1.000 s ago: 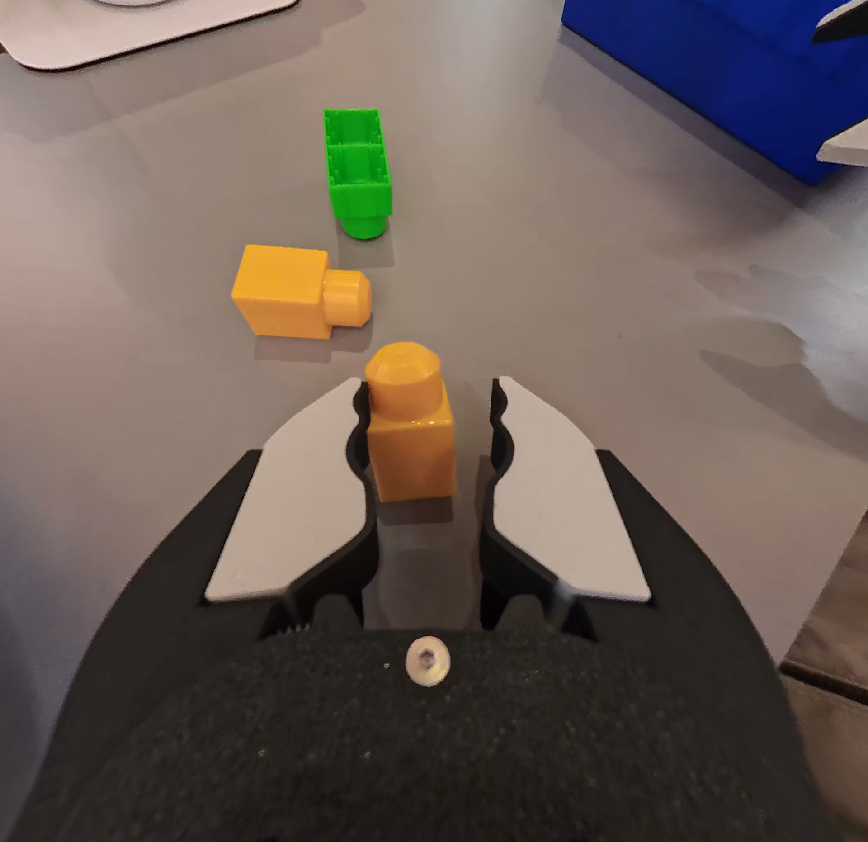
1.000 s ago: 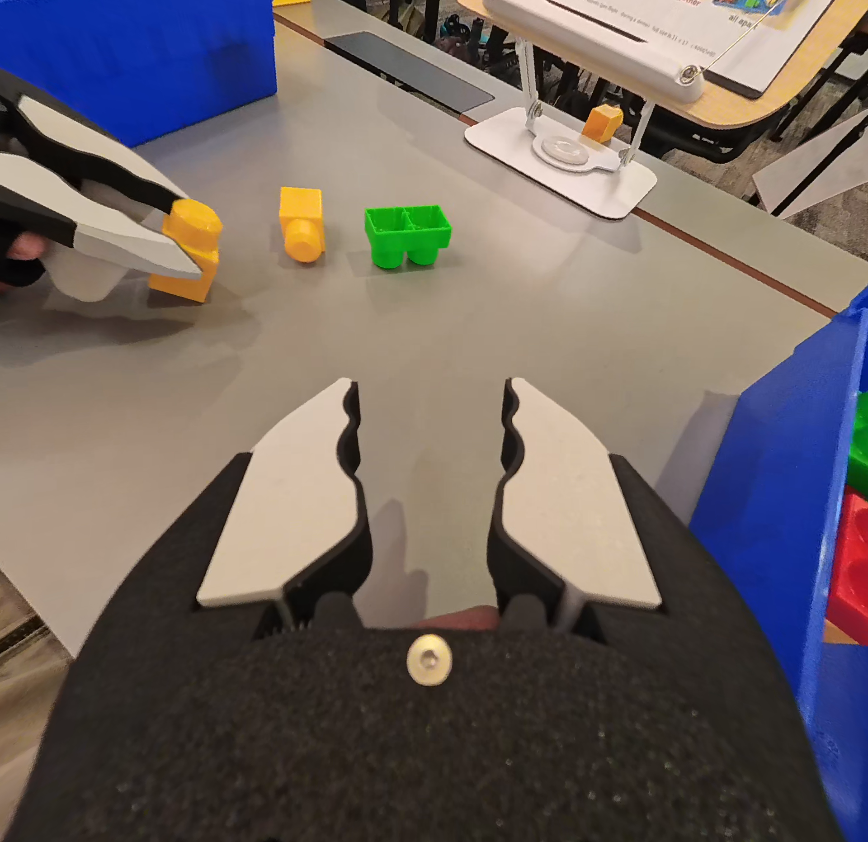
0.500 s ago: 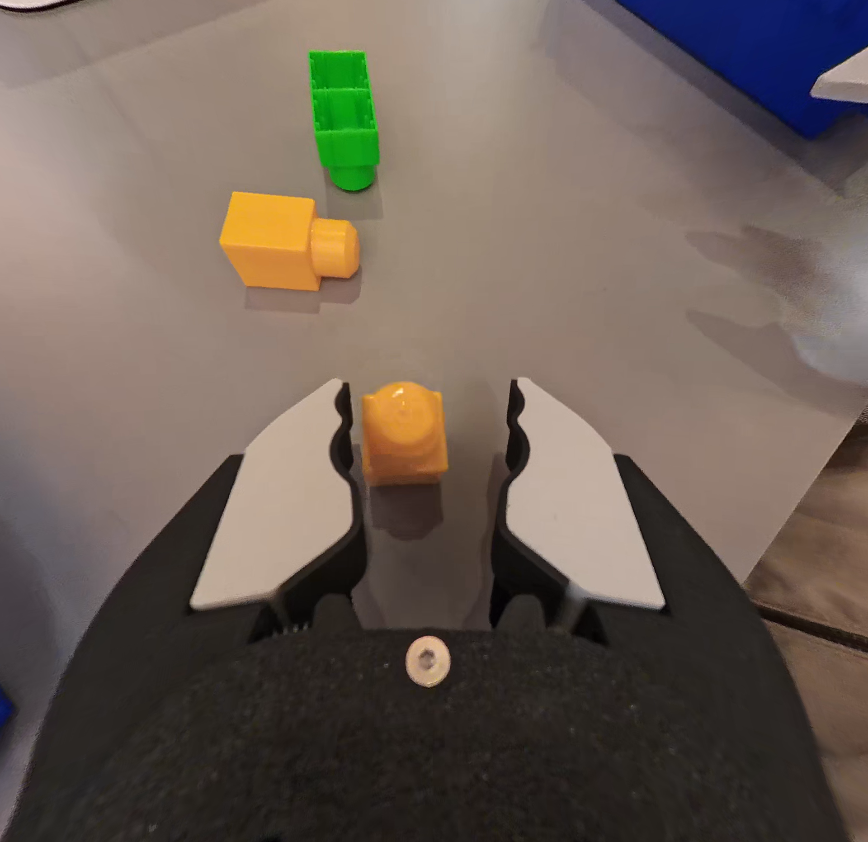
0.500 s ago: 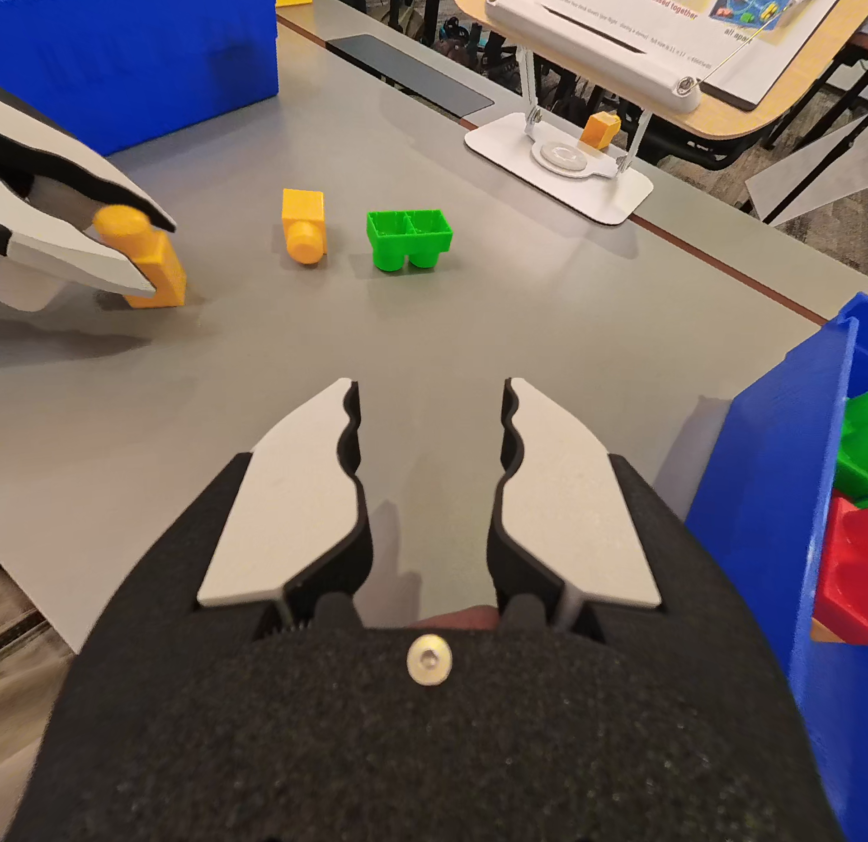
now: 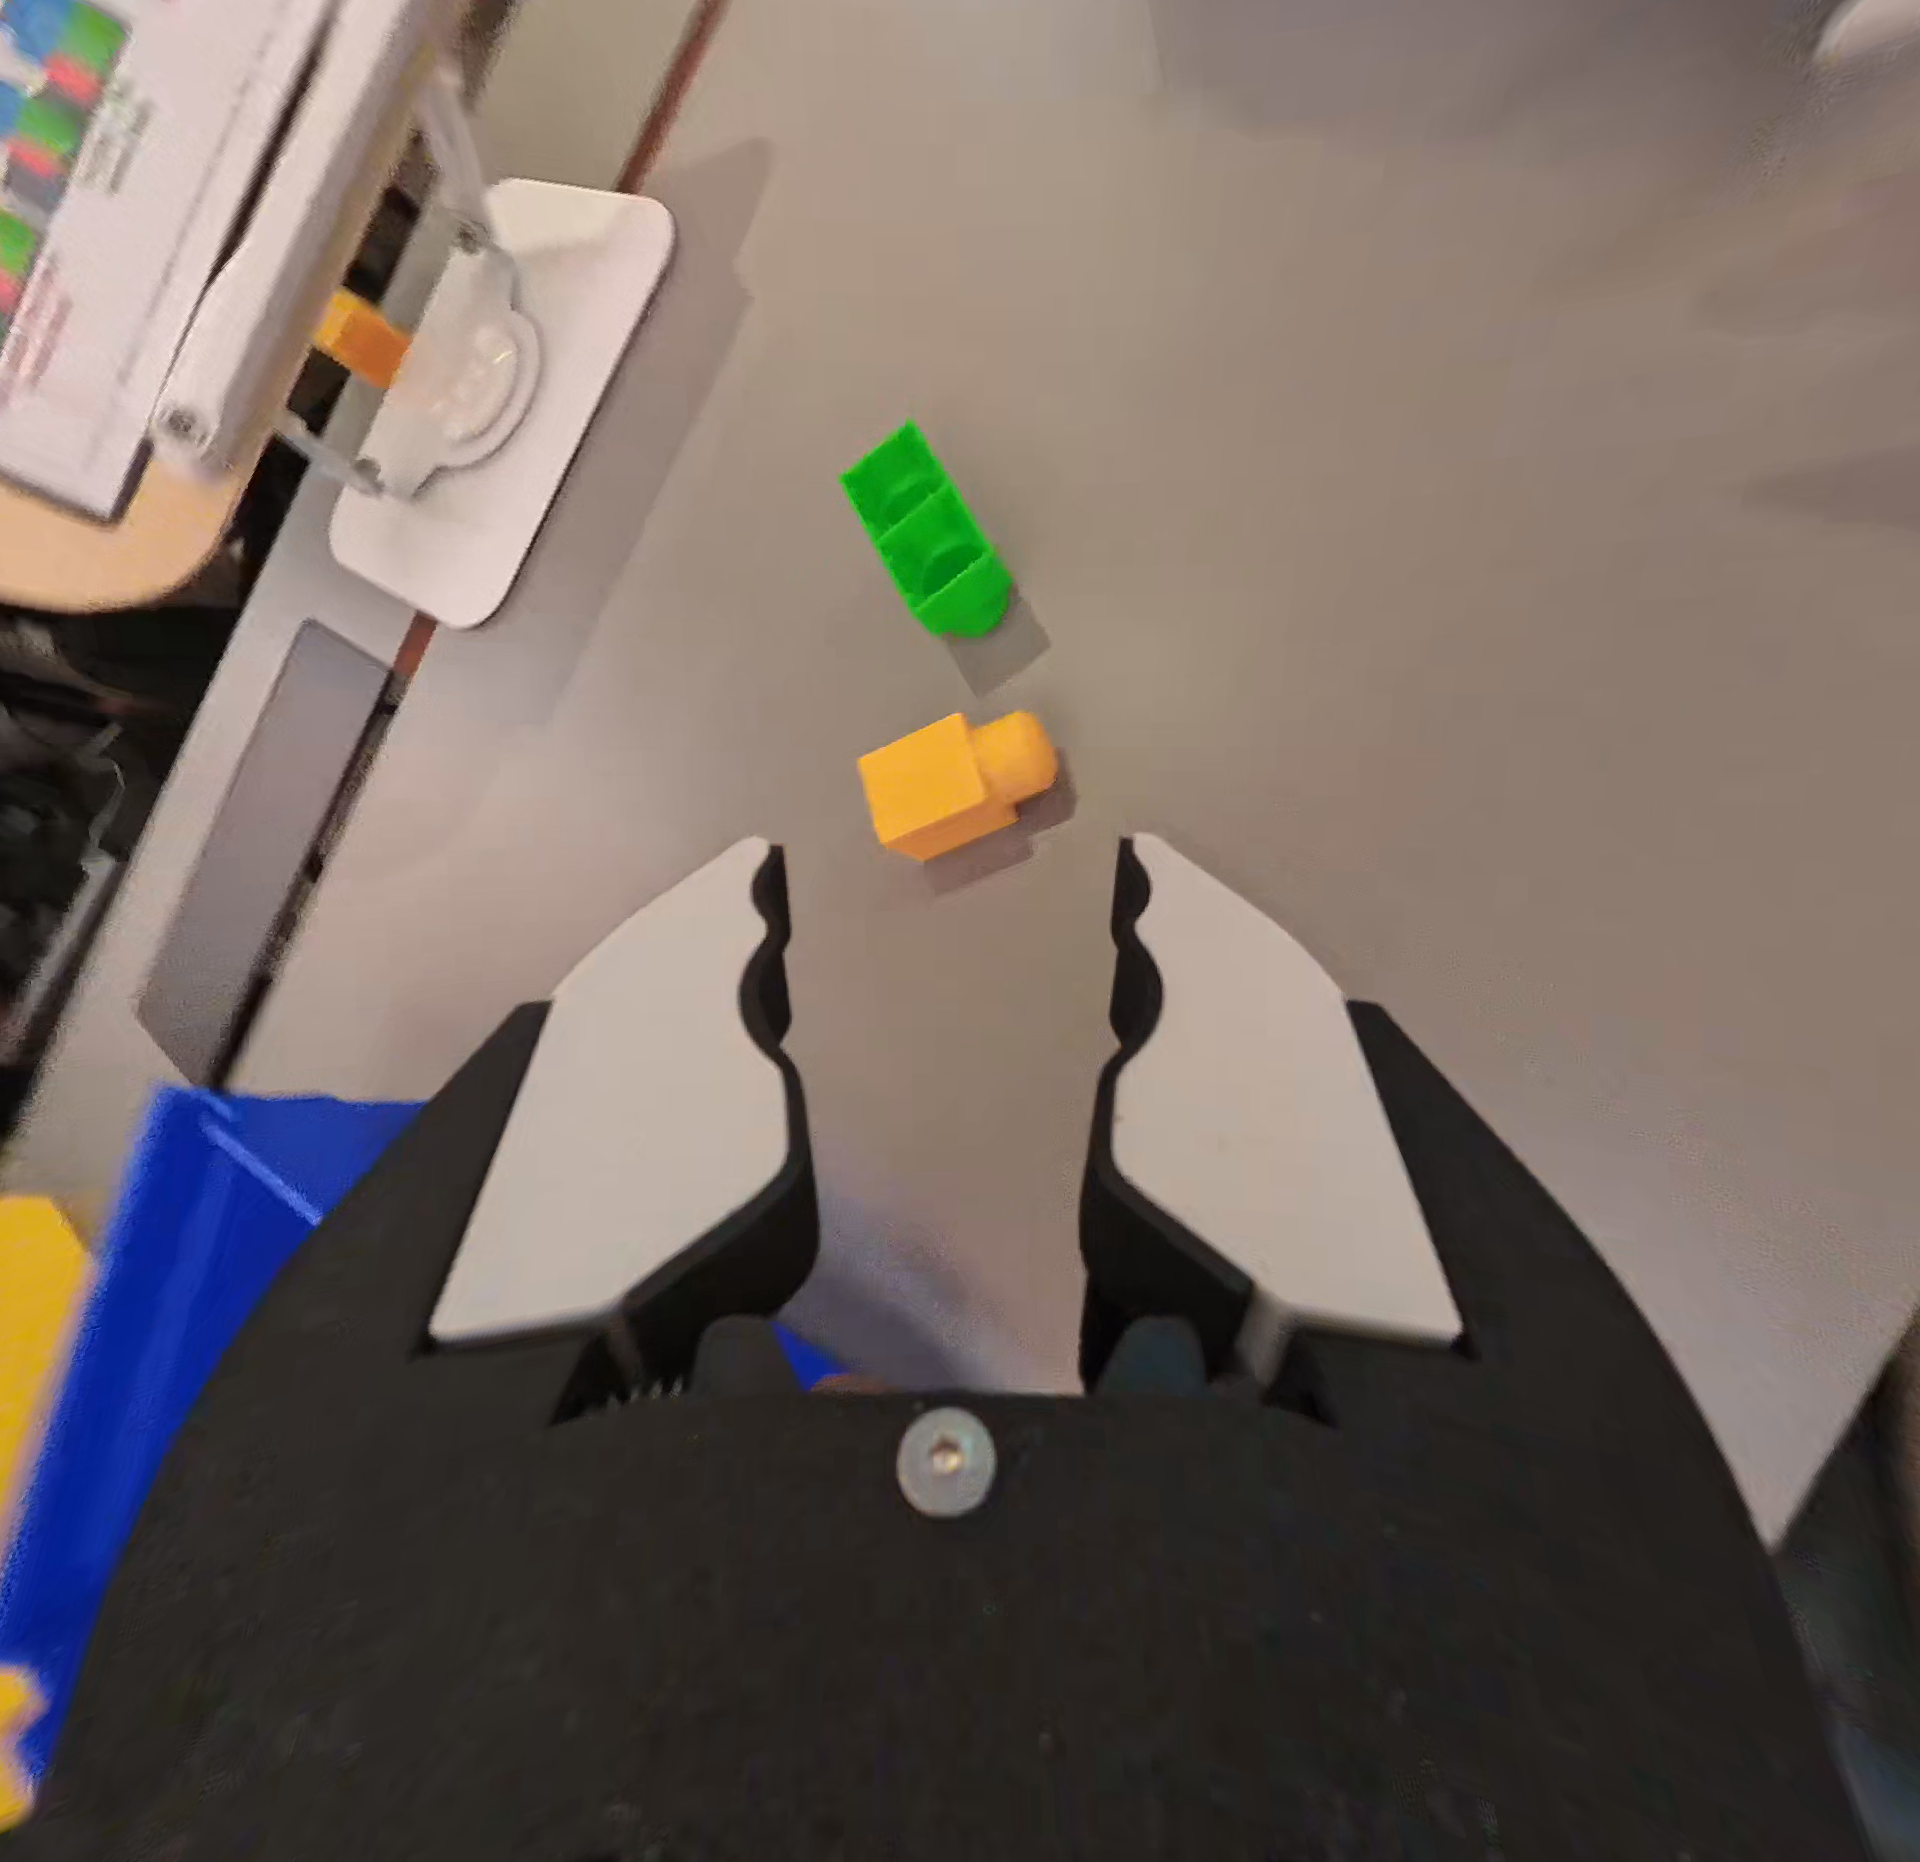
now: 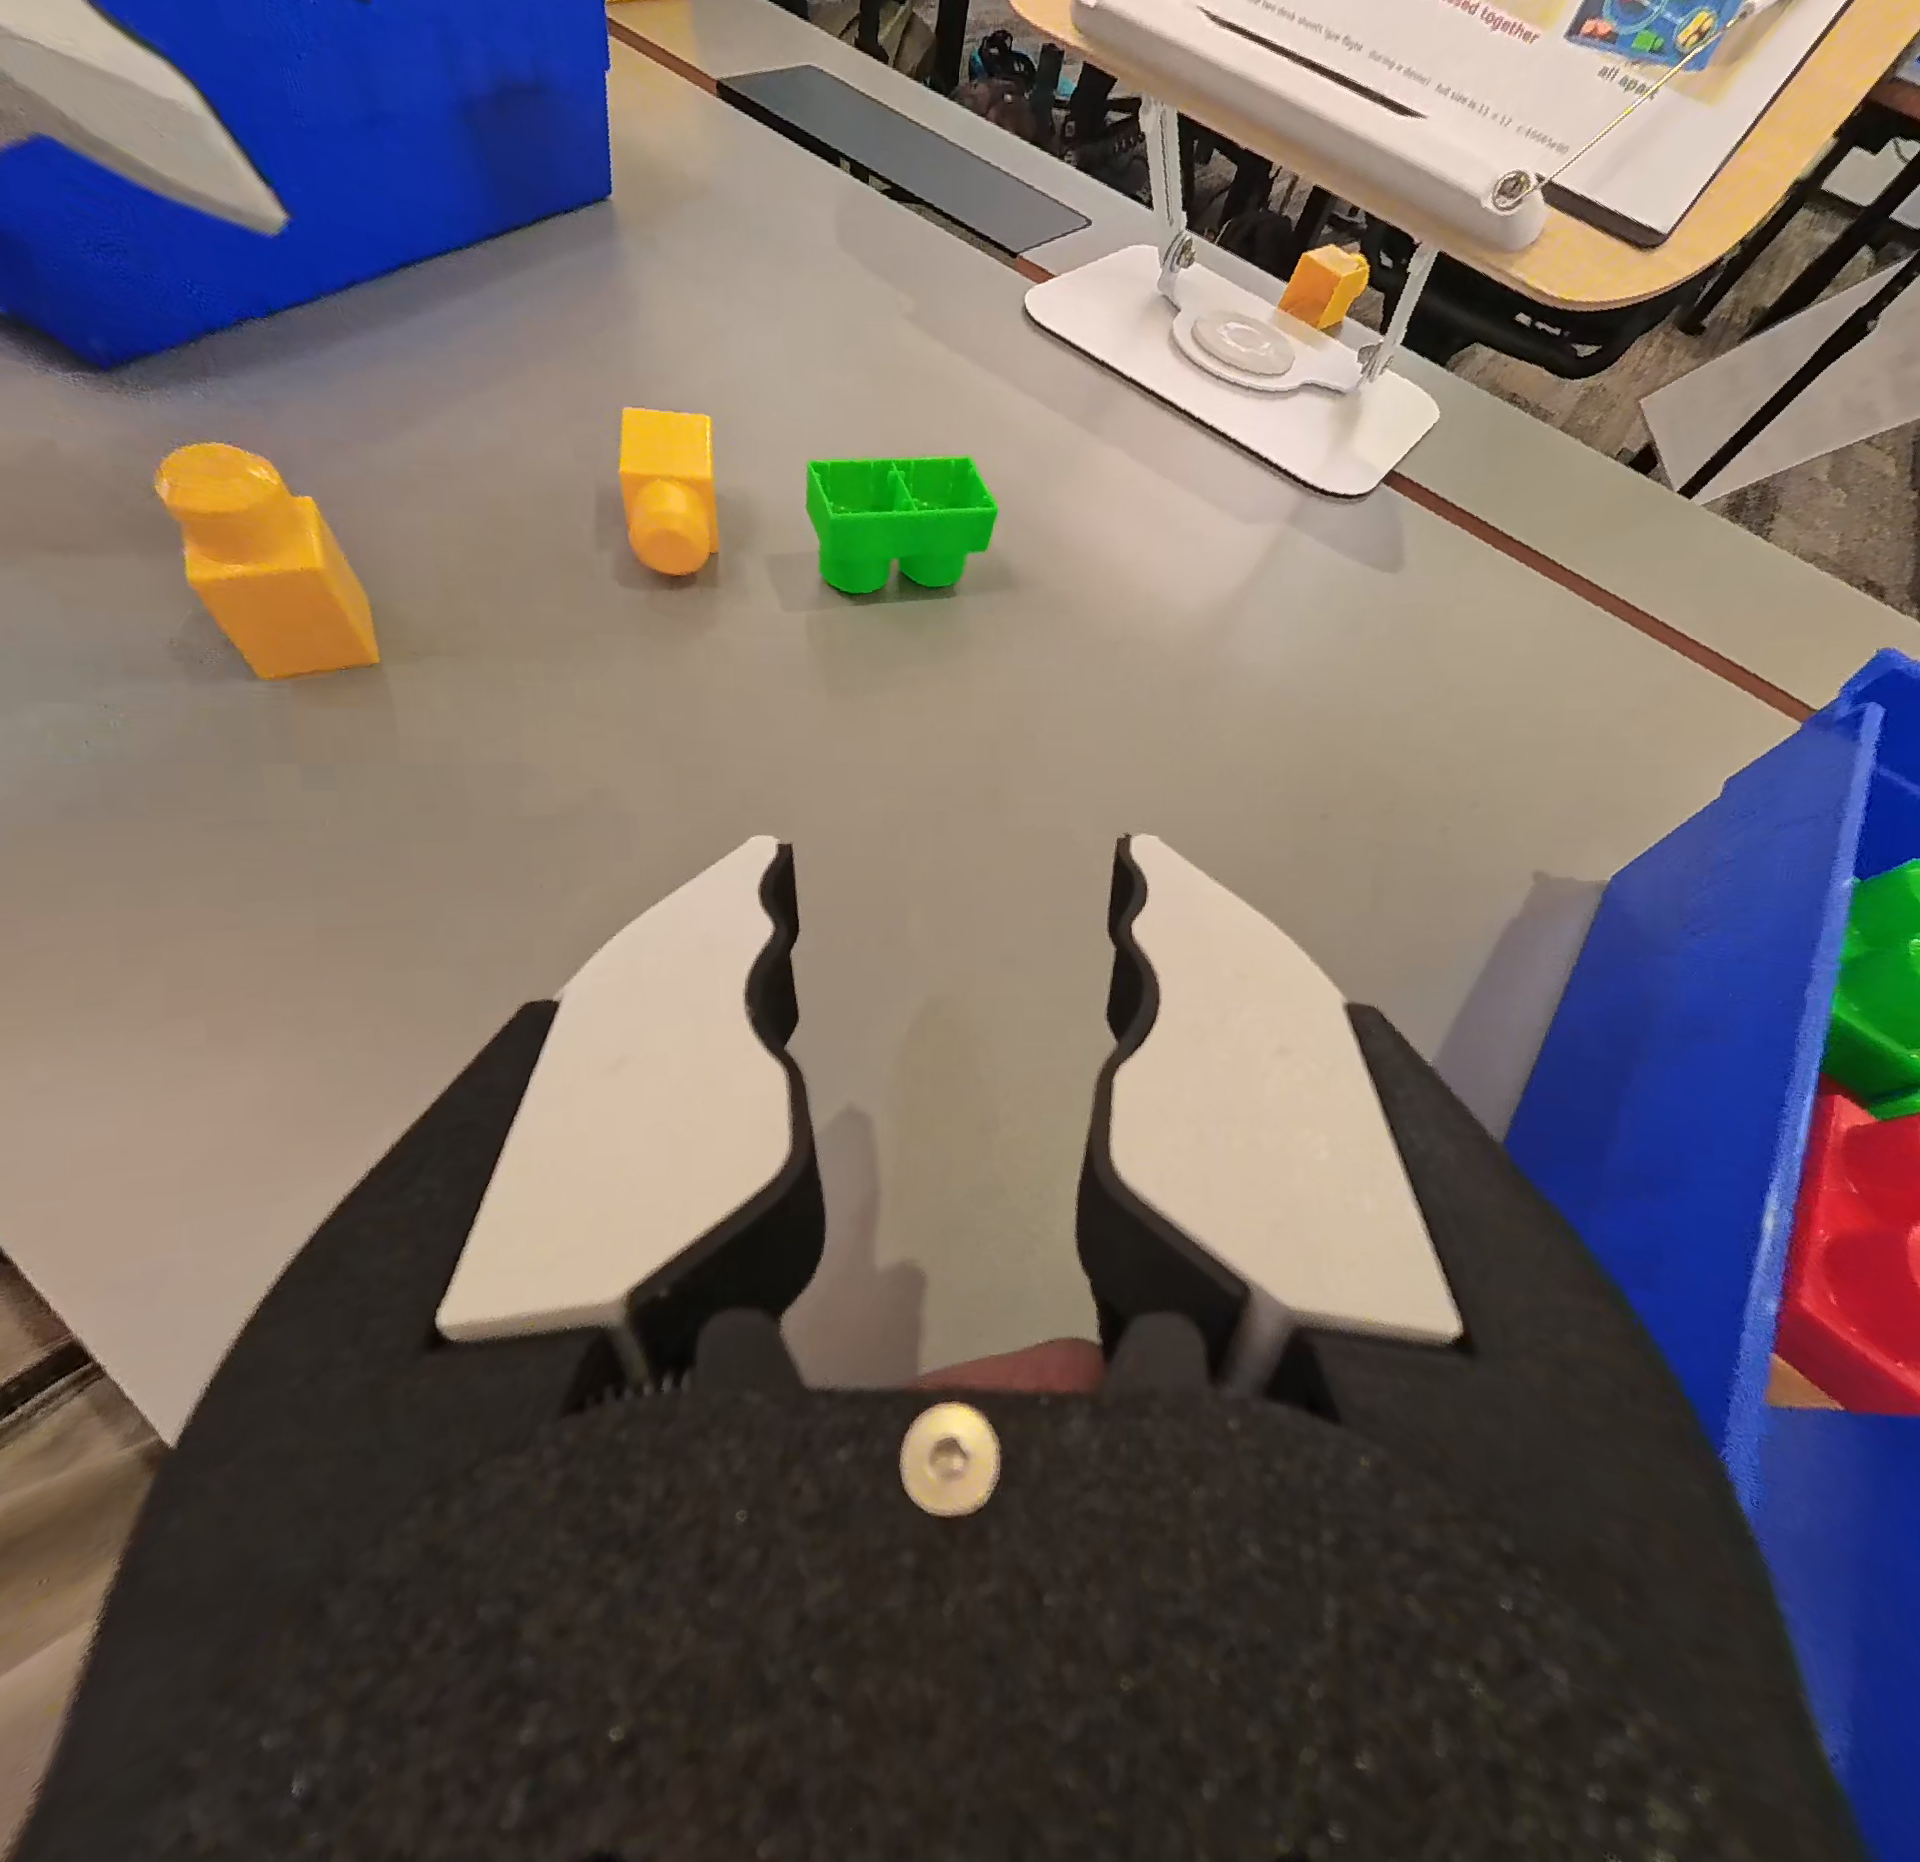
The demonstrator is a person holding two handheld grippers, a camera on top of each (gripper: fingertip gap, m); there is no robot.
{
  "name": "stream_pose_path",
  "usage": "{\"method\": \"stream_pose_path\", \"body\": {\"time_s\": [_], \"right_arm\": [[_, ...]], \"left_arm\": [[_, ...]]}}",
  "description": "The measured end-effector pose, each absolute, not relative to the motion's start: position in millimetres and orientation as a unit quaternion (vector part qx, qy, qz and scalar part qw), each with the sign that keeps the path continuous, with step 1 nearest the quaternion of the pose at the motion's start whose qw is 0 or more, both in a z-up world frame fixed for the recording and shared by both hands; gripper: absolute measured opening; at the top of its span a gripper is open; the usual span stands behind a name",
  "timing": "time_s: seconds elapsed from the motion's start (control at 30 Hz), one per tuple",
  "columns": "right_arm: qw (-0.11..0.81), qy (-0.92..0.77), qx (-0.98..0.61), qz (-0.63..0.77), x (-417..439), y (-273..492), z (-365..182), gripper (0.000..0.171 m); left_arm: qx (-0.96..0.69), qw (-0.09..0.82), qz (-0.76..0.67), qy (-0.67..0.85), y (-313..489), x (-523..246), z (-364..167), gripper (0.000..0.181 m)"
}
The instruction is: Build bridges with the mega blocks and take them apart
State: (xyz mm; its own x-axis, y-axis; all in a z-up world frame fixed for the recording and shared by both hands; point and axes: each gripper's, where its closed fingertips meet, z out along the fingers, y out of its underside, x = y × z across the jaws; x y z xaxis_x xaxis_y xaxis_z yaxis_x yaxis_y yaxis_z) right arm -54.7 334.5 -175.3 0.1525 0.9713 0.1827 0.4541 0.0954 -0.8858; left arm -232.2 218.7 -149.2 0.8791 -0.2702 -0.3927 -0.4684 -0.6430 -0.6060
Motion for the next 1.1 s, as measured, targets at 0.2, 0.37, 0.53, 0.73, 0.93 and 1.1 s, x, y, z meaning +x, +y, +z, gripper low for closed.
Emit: {"method": "stream_pose_path", "body": {"time_s": [0.2,0.37,0.53,0.73,0.93,1.1], "right_arm": [[0.456,-0.582,-0.613,0.279,-52,340,-176,0.058],[0.455,-0.581,-0.618,0.270,-50,346,-179,0.058],[0.458,-0.580,-0.621,0.262,-48,350,-180,0.058],[0.460,-0.582,-0.621,0.253,-49,351,-181,0.057],[0.455,-0.585,-0.623,0.252,-51,351,-186,0.057],[0.451,-0.586,-0.624,0.253,-52,351,-189,0.057]], "left_arm": [[-0.880,0.236,0.059,0.408,236,-246,-182,0.059],[-0.846,0.157,0.046,0.508,250,-263,-210,0.056],[-0.809,0.124,0.005,0.575,263,-260,-225,0.059],[-0.783,0.040,-0.006,0.621,265,-268,-246,0.062],[-0.777,0.003,-0.022,0.630,266,-269,-262,0.061],[-0.768,-0.001,-0.013,0.640,270,-271,-270,0.046]]}}
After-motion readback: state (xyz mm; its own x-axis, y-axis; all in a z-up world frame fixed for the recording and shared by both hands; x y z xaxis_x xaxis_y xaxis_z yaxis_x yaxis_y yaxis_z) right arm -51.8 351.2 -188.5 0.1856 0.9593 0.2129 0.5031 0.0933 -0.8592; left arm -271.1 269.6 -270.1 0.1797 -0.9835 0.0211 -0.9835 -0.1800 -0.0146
